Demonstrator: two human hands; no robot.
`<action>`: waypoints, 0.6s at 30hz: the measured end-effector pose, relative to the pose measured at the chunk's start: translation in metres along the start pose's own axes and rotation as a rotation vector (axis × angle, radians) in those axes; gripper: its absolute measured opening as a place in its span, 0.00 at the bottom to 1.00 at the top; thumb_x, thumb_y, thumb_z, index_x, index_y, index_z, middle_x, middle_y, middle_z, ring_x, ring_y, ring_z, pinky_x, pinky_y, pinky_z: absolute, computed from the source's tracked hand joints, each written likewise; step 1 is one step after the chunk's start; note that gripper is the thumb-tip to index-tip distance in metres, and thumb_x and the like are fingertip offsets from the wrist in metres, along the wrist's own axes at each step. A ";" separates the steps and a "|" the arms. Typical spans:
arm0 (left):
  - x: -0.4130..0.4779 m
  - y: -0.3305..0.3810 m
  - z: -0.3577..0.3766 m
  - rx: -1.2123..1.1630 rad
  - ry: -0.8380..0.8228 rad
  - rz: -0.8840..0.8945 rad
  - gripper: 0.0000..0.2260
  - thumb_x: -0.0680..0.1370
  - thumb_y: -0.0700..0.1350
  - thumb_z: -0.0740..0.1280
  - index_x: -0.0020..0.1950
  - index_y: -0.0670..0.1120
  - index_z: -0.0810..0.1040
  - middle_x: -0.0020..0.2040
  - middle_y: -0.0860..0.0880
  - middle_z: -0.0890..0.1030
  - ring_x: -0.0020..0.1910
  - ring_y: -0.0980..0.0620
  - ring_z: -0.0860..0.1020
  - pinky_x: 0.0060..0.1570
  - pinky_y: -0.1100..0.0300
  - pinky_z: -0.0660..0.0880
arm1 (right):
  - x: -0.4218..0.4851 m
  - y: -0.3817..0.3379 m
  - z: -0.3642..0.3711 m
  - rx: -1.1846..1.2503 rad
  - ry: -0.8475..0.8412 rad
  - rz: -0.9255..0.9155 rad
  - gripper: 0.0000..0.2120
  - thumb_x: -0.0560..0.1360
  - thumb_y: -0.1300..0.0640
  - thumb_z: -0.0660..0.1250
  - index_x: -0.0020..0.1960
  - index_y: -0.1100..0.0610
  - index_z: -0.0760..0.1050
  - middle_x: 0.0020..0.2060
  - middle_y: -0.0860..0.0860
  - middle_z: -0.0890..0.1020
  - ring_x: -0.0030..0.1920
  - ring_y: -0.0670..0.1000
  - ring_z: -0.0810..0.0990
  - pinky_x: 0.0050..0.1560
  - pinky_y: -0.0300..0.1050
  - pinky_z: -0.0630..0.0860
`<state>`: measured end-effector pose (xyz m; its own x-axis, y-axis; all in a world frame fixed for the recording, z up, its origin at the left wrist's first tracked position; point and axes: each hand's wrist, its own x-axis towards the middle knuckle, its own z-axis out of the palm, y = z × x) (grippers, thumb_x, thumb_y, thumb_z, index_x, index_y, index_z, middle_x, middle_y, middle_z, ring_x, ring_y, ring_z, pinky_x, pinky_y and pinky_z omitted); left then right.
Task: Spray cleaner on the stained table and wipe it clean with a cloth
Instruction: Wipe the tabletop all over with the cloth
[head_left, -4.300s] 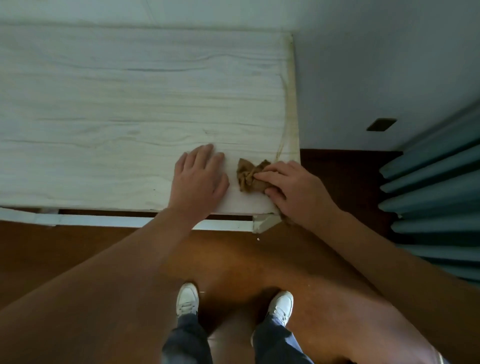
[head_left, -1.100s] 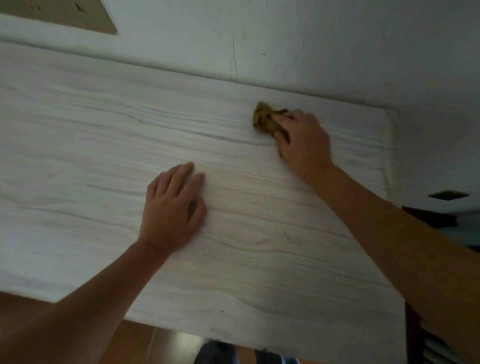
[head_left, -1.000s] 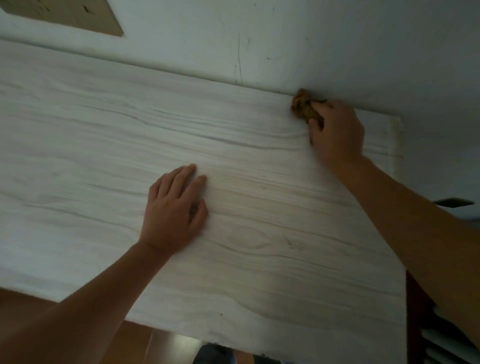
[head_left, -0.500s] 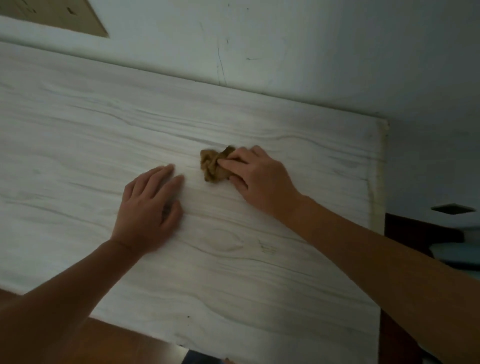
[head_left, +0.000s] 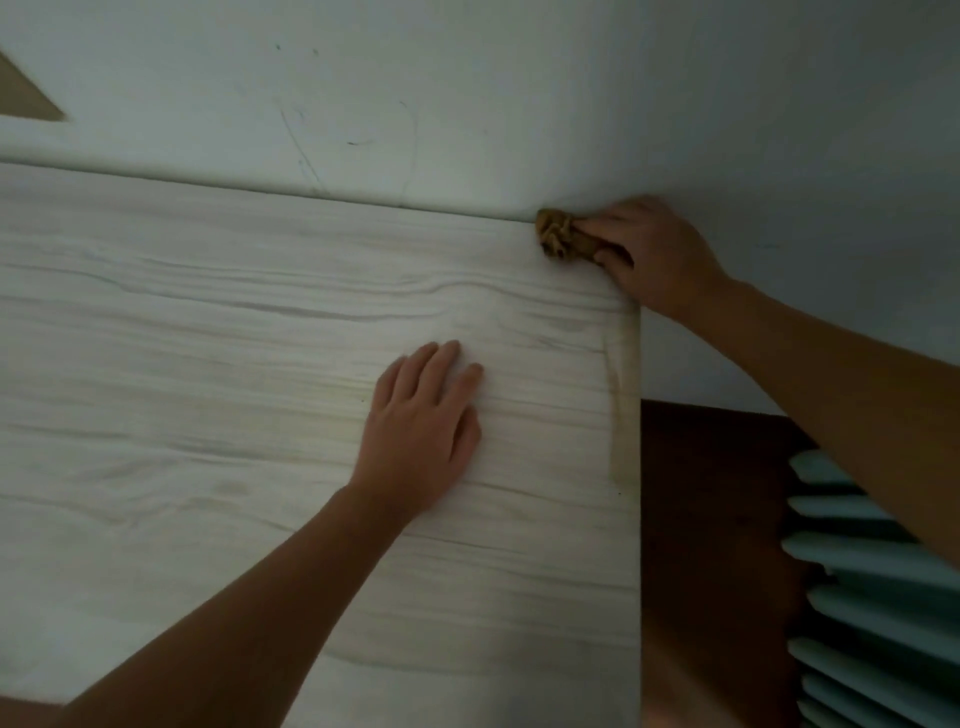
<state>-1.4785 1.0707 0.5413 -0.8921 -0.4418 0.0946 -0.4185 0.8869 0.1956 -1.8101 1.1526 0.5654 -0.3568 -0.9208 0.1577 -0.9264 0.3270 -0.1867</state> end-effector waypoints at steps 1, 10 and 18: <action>-0.002 -0.001 0.001 -0.010 0.015 0.003 0.21 0.80 0.50 0.60 0.71 0.47 0.77 0.75 0.42 0.73 0.75 0.40 0.69 0.74 0.43 0.65 | -0.006 -0.001 0.002 0.038 0.026 0.034 0.20 0.76 0.57 0.68 0.68 0.53 0.77 0.60 0.55 0.81 0.59 0.60 0.75 0.59 0.51 0.72; -0.002 -0.001 0.001 -0.037 0.048 0.007 0.21 0.79 0.48 0.60 0.72 0.46 0.77 0.75 0.42 0.72 0.76 0.41 0.68 0.74 0.43 0.65 | -0.116 -0.046 -0.002 0.233 -0.004 -0.069 0.20 0.77 0.55 0.70 0.69 0.52 0.77 0.60 0.49 0.79 0.56 0.52 0.75 0.52 0.44 0.75; -0.001 0.000 0.000 -0.032 0.051 0.000 0.22 0.79 0.48 0.60 0.72 0.46 0.77 0.76 0.42 0.72 0.76 0.41 0.68 0.73 0.44 0.65 | -0.044 0.002 0.001 0.115 0.066 0.037 0.19 0.77 0.57 0.68 0.67 0.51 0.77 0.59 0.52 0.81 0.58 0.57 0.75 0.51 0.51 0.78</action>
<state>-1.4772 1.0713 0.5409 -0.8821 -0.4486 0.1439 -0.4119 0.8826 0.2267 -1.7964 1.1937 0.5567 -0.4014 -0.8913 0.2109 -0.8938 0.3309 -0.3028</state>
